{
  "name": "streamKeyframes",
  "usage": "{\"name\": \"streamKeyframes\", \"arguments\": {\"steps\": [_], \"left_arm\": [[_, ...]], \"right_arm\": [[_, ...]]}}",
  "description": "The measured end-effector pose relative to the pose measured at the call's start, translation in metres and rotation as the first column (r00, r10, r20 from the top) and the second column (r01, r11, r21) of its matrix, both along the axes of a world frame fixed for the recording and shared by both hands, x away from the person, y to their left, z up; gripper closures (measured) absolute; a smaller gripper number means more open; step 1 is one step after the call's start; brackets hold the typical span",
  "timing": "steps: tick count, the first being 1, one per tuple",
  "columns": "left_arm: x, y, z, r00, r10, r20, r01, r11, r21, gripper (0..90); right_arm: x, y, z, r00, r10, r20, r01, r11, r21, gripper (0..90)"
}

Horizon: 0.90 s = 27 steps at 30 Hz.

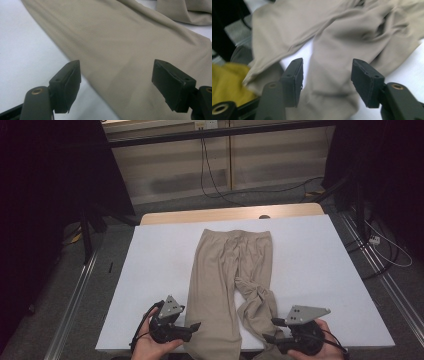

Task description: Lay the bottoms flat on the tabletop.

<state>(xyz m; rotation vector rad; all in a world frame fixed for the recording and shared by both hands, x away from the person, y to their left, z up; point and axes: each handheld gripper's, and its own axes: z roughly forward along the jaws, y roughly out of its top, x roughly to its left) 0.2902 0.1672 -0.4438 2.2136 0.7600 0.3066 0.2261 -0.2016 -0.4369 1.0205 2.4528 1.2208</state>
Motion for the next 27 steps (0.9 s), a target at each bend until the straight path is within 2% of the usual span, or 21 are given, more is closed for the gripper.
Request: {"name": "streamKeyframes", "arguments": {"steps": [5, 7, 8, 9, 11, 14, 16, 17, 19, 20, 22, 23, 24, 26, 27], "left_arm": [[0.000, -0.001, -0.001, 1.0000, -0.003, -0.002, 0.003, 1.0000, 0.004, 23.8], [-0.001, -0.001, 0.000, 1.0000, -0.002, -0.004, 0.002, 1.0000, 0.002, 23.8], [0.000, -0.001, 0.000, 1.0000, 0.000, -0.004, 0.000, 1.0000, 0.001, 23.8], [0.000, -0.001, -0.001, 1.0000, 0.002, -0.005, -0.002, 1.0000, -0.003, 23.8], [0.000, -0.001, -0.001, 1.0000, 0.003, -0.001, -0.003, 1.0000, 0.001, 23.8], [0.000, -0.001, -0.001, 1.0000, 0.003, 0.000, -0.003, 1.0000, 0.002, 23.8], [0.000, -0.001, -0.001, 1.0000, 0.001, -0.001, -0.001, 1.0000, 0.004, 23.8], [0.000, -0.001, -0.001, 1.0000, 0.001, -0.001, -0.001, 1.0000, 0.004, 23.8], [0.000, 0.000, -0.001, 1.0000, 0.002, -0.001, -0.002, 1.0000, 0.001, 23.8], [0.000, -0.001, -0.001, 1.0000, 0.004, -0.001, -0.004, 1.0000, 0.001, 23.8], [0.000, 0.000, 0.000, 1.0000, 0.002, -0.001, -0.002, 1.0000, 0.003, 23.8], [0.000, 0.000, 0.000, 1.0000, 0.000, -0.001, 0.000, 1.0000, 0.003, 23.8], [0.000, 0.000, 0.000, 1.0000, 0.000, -0.001, 0.000, 1.0000, 0.002, 23.8], [-0.001, 0.000, 0.000, 1.0000, 0.000, 0.000, 0.000, 1.0000, -0.001, 23.8], [-0.001, 0.000, 0.000, 1.0000, 0.000, -0.001, 0.000, 1.0000, -0.002, 23.8]], "right_arm": [[0.029, -0.001, -0.009, 0.9988, -0.046, -0.015, 0.045, 0.997, -0.064, 43.7], [0.041, -0.001, -0.012, 0.9977, -0.065, -0.017, 0.063, 0.994, -0.085, 48.7], [0.046, 0.000, -0.013, 0.9972, -0.071, -0.023, 0.068, 0.993, -0.098, 53.8], [0.051, 0.000, -0.016, 0.9974, -0.070, -0.018, 0.067, 0.991, -0.113, 69.9], [0.057, 0.000, -0.018, 0.9970, -0.076, -0.016, 0.073, 0.988, -0.140, 89.1], [0.067, -0.003, -0.011, 0.9933, -0.111, 0.030, 0.114, 0.985, -0.131, 90.0], [0.077, -0.009, -0.006, 0.9871, -0.146, 0.065, 0.152, 0.982, -0.108, 90.0], [0.082, -0.012, -0.003, 0.9819, -0.169, 0.085, 0.177, 0.979, -0.102, 90.0], [0.093, -0.018, 0.000, 0.9711, -0.202, 0.128, 0.217, 0.969, -0.118, 90.0], [0.101, -0.022, 0.001, 0.9615, -0.230, 0.150, 0.250, 0.960, -0.126, 90.0], [0.114, -0.029, -0.001, 0.9531, -0.254, 0.165, 0.277, 0.951, -0.139, 90.0], [0.119, -0.032, -0.004, 0.9469, -0.274, 0.169, 0.299, 0.943, -0.148, 90.0], [0.122, -0.035, -0.007, 0.9441, -0.290, 0.157, 0.314, 0.936, -0.160, 90.0], [0.123, -0.040, -0.011, 0.9389, -0.311, 0.149, 0.335, 0.923, -0.187, 89.8], [0.121, -0.042, -0.011, 0.9372, -0.316, 0.147, 0.340, 0.922, -0.185, 86.7]]}}
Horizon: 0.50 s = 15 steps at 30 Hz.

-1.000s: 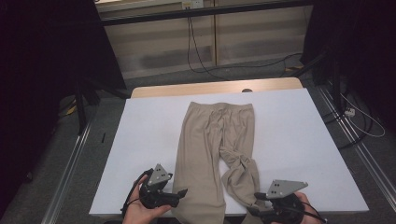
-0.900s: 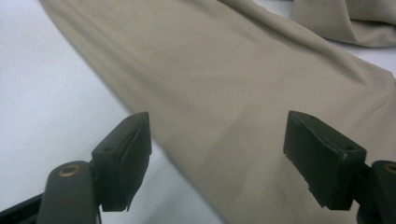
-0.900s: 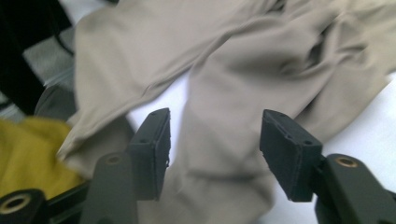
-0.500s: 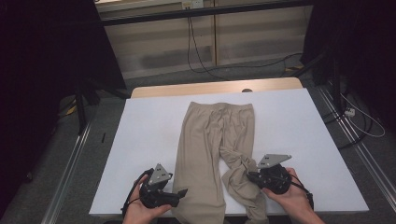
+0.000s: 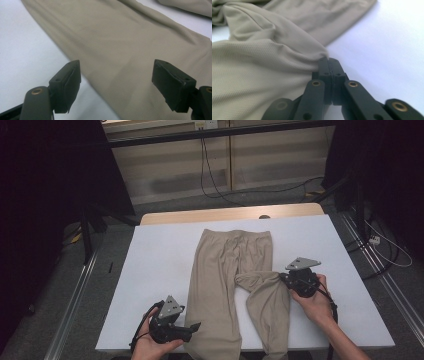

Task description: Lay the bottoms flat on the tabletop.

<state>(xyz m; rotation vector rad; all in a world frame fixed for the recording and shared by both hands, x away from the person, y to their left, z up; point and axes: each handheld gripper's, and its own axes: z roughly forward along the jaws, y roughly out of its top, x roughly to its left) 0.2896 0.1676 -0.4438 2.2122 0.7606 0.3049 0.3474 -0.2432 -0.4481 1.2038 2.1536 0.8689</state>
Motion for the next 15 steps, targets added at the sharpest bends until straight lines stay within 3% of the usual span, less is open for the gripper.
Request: {"name": "streamKeyframes", "arguments": {"steps": [3, 4, 6, 8, 10, 12, 15], "left_arm": [[0.000, 0.001, 0.000, 1.0000, 0.001, 0.004, -0.001, 1.0000, 0.001, 23.8], [0.000, 0.001, 0.000, 1.0000, 0.002, 0.004, -0.002, 1.0000, 0.001, 23.8], [0.000, 0.000, 0.000, 1.0000, 0.005, 0.000, -0.005, 1.0000, -0.002, 23.8], [0.001, 0.000, 0.000, 1.0000, 0.004, -0.001, -0.004, 1.0000, 0.001, 23.8], [0.000, 0.000, 0.000, 1.0000, 0.001, 0.000, -0.001, 1.0000, 0.001, 23.8], [0.000, 0.000, 0.000, 1.0000, 0.000, 0.000, 0.000, 1.0000, 0.003, 23.7], [0.000, 0.000, 0.000, 1.0000, 0.000, 0.000, 0.000, 1.0000, 0.000, 23.6]], "right_arm": [[-0.010, -0.001, 0.008, 0.9995, -0.017, 0.026, 0.016, 0.999, 0.035, 61.3], [-0.015, 0.001, 0.012, 0.9990, -0.008, 0.043, 0.006, 0.999, 0.044, 58.7], [-0.028, 0.008, 0.019, 0.9970, 0.044, 0.064, -0.049, 0.996, 0.075, 54.5], [-0.042, 0.020, 0.024, 0.9918, 0.121, 0.042, -0.125, 0.985, 0.122, 65.7], [-0.057, 0.037, 0.022, 0.9719, 0.235, 0.012, -0.234, 0.963, 0.133, 71.6], [-0.069, 0.053, 0.015, 0.9452, 0.324, -0.038, -0.316, 0.937, 0.148, 72.4], [-0.084, 0.072, 0.006, 0.9093, 0.407, -0.087, -0.396, 0.910, 0.121, 61.4]]}}
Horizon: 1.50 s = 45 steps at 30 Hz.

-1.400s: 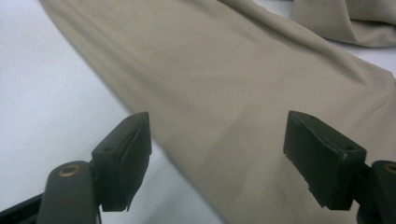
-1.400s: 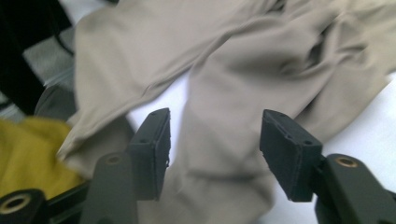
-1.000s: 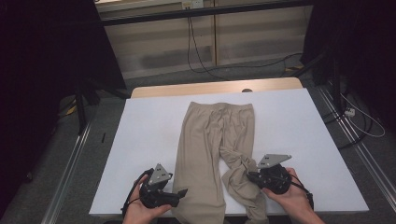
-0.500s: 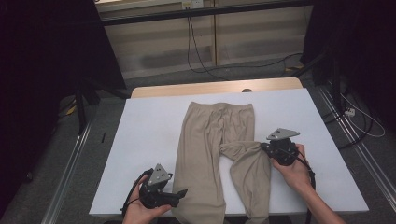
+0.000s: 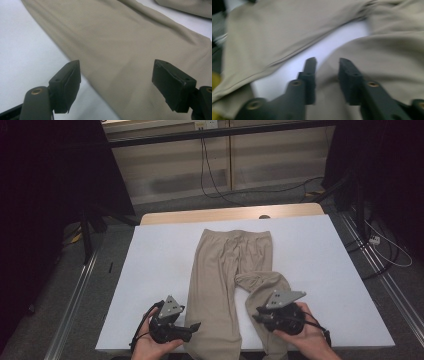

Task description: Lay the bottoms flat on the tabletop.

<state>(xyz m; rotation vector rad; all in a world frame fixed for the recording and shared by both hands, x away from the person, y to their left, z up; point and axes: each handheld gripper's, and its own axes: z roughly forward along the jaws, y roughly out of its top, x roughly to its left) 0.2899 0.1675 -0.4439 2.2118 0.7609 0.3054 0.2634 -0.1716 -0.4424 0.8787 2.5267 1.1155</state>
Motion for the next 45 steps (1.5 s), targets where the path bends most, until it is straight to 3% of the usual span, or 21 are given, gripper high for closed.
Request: {"name": "streamKeyframes", "arguments": {"steps": [3, 6, 7, 9, 14, 17, 22, 27, 29, 31, 33, 36, 39, 42, 43, 44, 45], "left_arm": [[0.000, 0.000, 0.000, 1.0000, 0.001, -0.001, -0.001, 1.0000, -0.001, 23.5], [0.000, 0.001, 0.000, 1.0000, 0.004, 0.001, -0.004, 1.0000, 0.001, 23.6], [0.000, 0.001, 0.000, 1.0000, 0.004, 0.000, -0.004, 1.0000, 0.000, 23.6], [0.000, 0.000, 0.000, 1.0000, 0.001, -0.002, -0.001, 1.0000, 0.001, 23.6], [0.000, 0.001, 0.000, 1.0000, 0.005, -0.002, -0.005, 1.0000, -0.001, 23.5], [0.000, 0.001, 0.000, 1.0000, 0.007, -0.002, -0.007, 1.0000, -0.001, 23.4], [0.000, 0.000, -0.001, 1.0000, 0.006, -0.006, -0.006, 1.0000, 0.004, 23.3], [0.001, -0.001, -0.001, 0.9999, 0.007, -0.012, -0.007, 0.9999, 0.014, 23.3], [0.001, -0.001, -0.001, 0.9999, 0.009, -0.011, -0.009, 0.9999, 0.012, 23.3], [0.001, -0.001, -0.001, 0.9999, 0.009, -0.010, -0.009, 0.9999, 0.011, 23.3], [0.002, -0.001, -0.001, 0.9999, 0.007, -0.010, -0.007, 0.9999, 0.011, 23.3], [0.002, -0.001, -0.001, 0.9999, 0.006, -0.012, -0.006, 0.9999, 0.014, 23.3], [0.002, -0.001, -0.002, 0.9999, 0.005, -0.011, -0.005, 0.9999, 0.013, 23.3], [0.001, 0.000, -0.001, 1.0000, 0.003, -0.009, -0.003, 0.9999, 0.010, 23.2], [0.001, 0.001, -0.001, 0.9999, 0.004, -0.011, -0.004, 0.9999, 0.011, 23.2], [0.001, 0.001, -0.001, 0.9999, 0.007, -0.011, -0.007, 0.9999, 0.009, 23.2], [0.001, 0.001, -0.001, 0.9999, 0.008, -0.012, -0.008, 0.9999, 0.010, 23.2]], "right_arm": [[-0.007, 0.006, -0.007, 0.9996, 0.019, -0.021, -0.019, 0.999, -0.029, 47.4], [-0.009, 0.001, -0.013, 0.9998, -0.022, -0.002, 0.021, 0.993, -0.115, 41.7], [-0.008, -0.004, -0.014, 0.9985, -0.054, 0.001, 0.054, 0.991, -0.121, 39.3], [-0.006, -0.015, -0.013, 0.9938, -0.108, -0.025, 0.105, 0.989, -0.105, 48.3], [-0.009, -0.030, -0.011, 0.9884, -0.138, -0.063, 0.135, 0.989, -0.063, 84.7], [-0.019, -0.027, -0.010, 0.9900, -0.127, -0.062, 0.122, 0.990, -0.076, 86.2], [-0.042, -0.026, -0.011, 0.9913, -0.064, -0.115, 0.061, 0.998, -0.030, 86.5], [-0.064, -0.019, -0.011, 0.9898, 0.011, -0.142, -0.015, 1.000, -0.023, 86.3], [-0.064, -0.016, -0.010, 0.9926, 0.015, -0.121, -0.017, 1.000, -0.020, 80.1], [-0.058, -0.018, -0.006, 0.9957, -0.015, -0.091, 0.016, 1.000, 0.009, 61.4], [-0.051, -0.017, -0.002, 0.9976, -0.035, -0.059, 0.037, 0.999, 0.030, 50.7], [-0.039, -0.007, 0.001, 0.9995, -0.020, -0.026, 0.021, 0.999, 0.050, 45.4], [-0.026, 0.007, -0.005, 0.9995, 0.015, -0.028, -0.015, 1.000, 0.022, 45.9], [-0.017, 0.019, -0.015, 0.9987, 0.015, -0.049, -0.018, 0.998, -0.054, 52.3], [-0.018, 0.018, -0.015, 0.9996, 0.010, -0.026, -0.011, 0.998, -0.062, 62.0], [-0.019, 0.017, -0.014, 0.9993, 0.012, -0.036, -0.014, 0.998, -0.058, 80.6], [-0.021, 0.014, -0.014, 0.9976, 0.027, -0.063, -0.030, 0.999, -0.036, 88.6]]}}
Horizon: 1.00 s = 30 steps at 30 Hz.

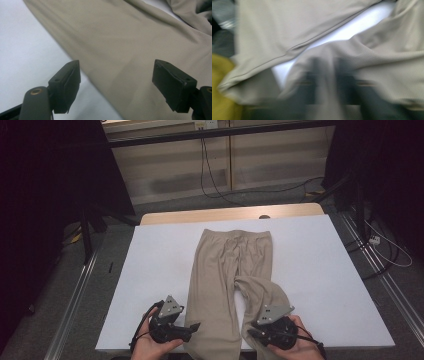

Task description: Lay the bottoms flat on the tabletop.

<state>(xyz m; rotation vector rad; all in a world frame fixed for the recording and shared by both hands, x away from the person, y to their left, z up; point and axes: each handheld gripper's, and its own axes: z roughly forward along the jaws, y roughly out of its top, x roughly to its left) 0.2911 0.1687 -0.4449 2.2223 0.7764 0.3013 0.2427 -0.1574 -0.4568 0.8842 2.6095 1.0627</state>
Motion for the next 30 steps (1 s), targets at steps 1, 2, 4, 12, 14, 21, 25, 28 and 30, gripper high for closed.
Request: {"name": "streamKeyframes", "arguments": {"steps": [1, 2, 4, 12, 14, 21, 25, 28, 30], "left_arm": [[0.000, 0.000, 0.000, 1.0000, 0.000, -0.001, 0.000, 1.0000, -0.001, 23.2], [0.000, 0.000, 0.000, 1.0000, 0.000, 0.001, 0.000, 1.0000, 0.000, 23.2], [-0.001, -0.001, 0.000, 1.0000, -0.003, 0.002, 0.003, 1.0000, 0.001, 23.2], [0.000, -0.001, 0.000, 1.0000, -0.002, -0.004, 0.002, 1.0000, 0.001, 23.3], [0.000, 0.000, 0.000, 1.0000, 0.002, 0.001, -0.002, 1.0000, -0.002, 23.3], [0.000, 0.001, 0.001, 1.0000, 0.006, 0.004, -0.006, 0.9999, -0.012, 22.9], [0.001, 0.001, 0.001, 1.0000, 0.003, 0.002, -0.003, 0.9999, -0.010, 22.9], [0.001, -0.001, 0.001, 1.0000, -0.005, 0.003, 0.005, 0.9999, -0.011, 23.0], [0.002, -0.002, 0.002, 1.0000, -0.009, 0.004, 0.009, 0.9999, -0.014, 22.9]], "right_arm": [[-0.003, -0.002, -0.001, 0.9999, 0.007, -0.011, -0.007, 1.000, 0.013, 89.4], [-0.007, -0.002, 0.000, 0.9996, 0.023, -0.016, -0.022, 1.000, 0.012, 90.0], [-0.016, -0.002, -0.001, 0.9977, 0.051, -0.044, -0.050, 0.998, 0.034, 90.0], [-0.033, -0.002, 0.005, 0.9951, 0.081, -0.057, -0.076, 0.993, 0.087, 64.4], [-0.025, -0.011, 0.012, 0.9999, 0.015, 0.001, -0.015, 0.994, 0.105, 52.2], [0.009, -0.056, 0.020, 0.9768, -0.196, 0.086, 0.191, 0.980, 0.058, 59.0], [0.005, -0.063, 0.011, 0.9843, -0.170, 0.048, 0.169, 0.985, 0.021, 63.5], [0.000, -0.053, 0.001, 0.9893, -0.142, 0.033, 0.144, 0.988, -0.054, 61.9], [-0.003, -0.051, 0.003, 0.9904, -0.135, 0.029, 0.137, 0.989, -0.055, 79.4]]}}
